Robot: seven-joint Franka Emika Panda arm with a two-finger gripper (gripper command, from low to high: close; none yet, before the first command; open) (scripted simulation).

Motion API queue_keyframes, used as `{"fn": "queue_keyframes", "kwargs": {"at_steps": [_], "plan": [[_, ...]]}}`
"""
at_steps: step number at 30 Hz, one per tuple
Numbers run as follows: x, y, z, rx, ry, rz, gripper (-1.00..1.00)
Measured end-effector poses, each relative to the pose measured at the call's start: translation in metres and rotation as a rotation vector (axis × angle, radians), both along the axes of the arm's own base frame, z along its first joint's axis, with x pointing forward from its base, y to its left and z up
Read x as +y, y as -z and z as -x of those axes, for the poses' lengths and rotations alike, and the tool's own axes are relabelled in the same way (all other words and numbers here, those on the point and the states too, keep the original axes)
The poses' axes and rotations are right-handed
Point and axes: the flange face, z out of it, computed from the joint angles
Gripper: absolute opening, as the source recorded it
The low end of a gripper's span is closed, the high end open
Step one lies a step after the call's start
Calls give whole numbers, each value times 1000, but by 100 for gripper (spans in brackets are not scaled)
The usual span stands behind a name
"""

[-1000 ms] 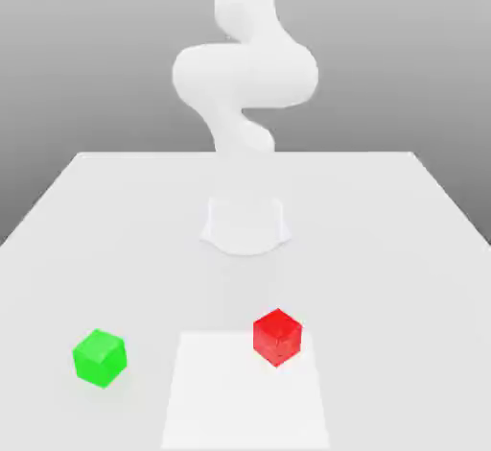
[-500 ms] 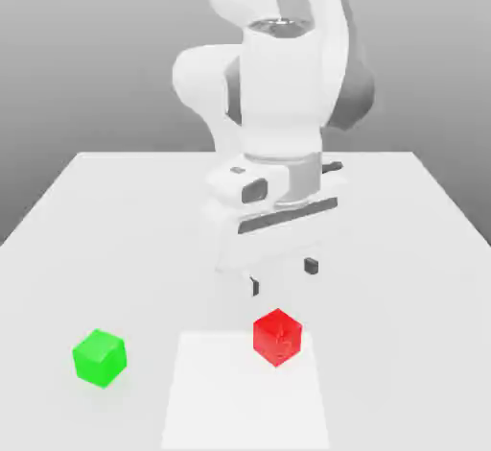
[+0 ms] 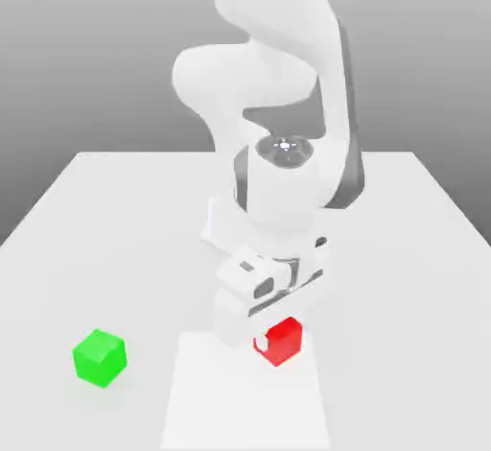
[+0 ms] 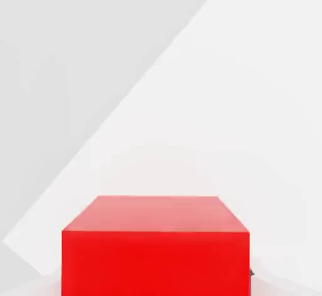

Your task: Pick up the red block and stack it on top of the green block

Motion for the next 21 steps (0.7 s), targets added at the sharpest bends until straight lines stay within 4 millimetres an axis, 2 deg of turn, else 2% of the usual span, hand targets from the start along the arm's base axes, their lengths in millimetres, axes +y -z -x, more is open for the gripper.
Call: {"fn": "queue_keyframes", "kwargs": {"at_steps": [6,7,9,12,15,16,18,19,21], "plan": [[0,-48,0,0,2,-1,-100],[-10,-54,-3,0,25,-1,-100],[-49,-64,-18,0,112,-2,-100],[-134,-76,-31,1,286,-4,-100],[-223,-88,-25,1,451,-3,-100],[-245,-90,-21,0,490,-2,-100],[-268,-78,-14,-1,535,-2,-100],[-257,-69,-23,-2,499,-3,-100],[-253,-48,-26,-1,486,-2,-100]]}}
